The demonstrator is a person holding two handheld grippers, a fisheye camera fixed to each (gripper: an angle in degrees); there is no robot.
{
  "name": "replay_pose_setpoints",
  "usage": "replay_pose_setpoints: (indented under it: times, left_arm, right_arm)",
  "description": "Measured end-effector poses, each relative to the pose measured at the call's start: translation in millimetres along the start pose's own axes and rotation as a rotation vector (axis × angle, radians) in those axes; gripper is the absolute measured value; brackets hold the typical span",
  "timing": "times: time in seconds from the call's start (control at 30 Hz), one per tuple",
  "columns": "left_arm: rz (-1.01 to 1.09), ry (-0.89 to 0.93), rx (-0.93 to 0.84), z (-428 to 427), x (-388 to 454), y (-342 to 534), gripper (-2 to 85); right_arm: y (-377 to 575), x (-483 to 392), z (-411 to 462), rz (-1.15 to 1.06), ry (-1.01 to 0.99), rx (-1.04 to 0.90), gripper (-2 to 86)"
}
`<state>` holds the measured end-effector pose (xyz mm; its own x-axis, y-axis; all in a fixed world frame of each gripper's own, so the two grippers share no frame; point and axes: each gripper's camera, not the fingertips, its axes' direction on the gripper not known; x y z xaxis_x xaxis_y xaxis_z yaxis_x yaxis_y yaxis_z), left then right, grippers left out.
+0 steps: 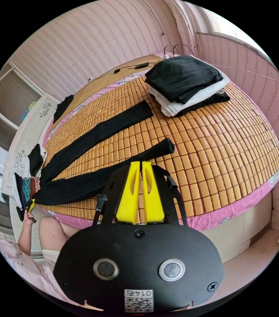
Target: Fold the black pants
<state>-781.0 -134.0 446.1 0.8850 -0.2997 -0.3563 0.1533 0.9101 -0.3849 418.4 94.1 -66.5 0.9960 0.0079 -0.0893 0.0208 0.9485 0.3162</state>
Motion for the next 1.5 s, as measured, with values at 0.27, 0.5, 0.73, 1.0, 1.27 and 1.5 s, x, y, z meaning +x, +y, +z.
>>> replay_pose_setpoints:
  times: [0.27,0.5,0.73,1.0,1.27,1.5]
  left_arm:
    - [0.108,0.092,0.080,5,53,-84,1.0]
    - [-0.052,0.091,0.228,34,71,-139,5.6]
    - [-0.080,-0.036,0.116,42,40,-93,9.4]
    - [-0.245,-0.032,0.041,84,28,-66,13.5]
    - [-0.197,-0.109,-0.038,137,83,-91,11.1]
    - [-0.151,-0.104,-0.070,138,114,-92,3.0]
  right_arm:
    - [-123,-44,13,-0.125,0.027,-0.044,1.2]
    - [-211,-72,53,-0.058,0.117,-0.054,9.3]
    - [-184,-52,70,-0.105,0.251,-0.129,15.6]
    - [-178,-44,84,-0.044,0.174,-0.102,17.3]
    - [-181,-65,97,-0.065,0.132,-0.096,10.3]
    - [-177,-64,95,-0.020,0.230,-0.089,1.5]
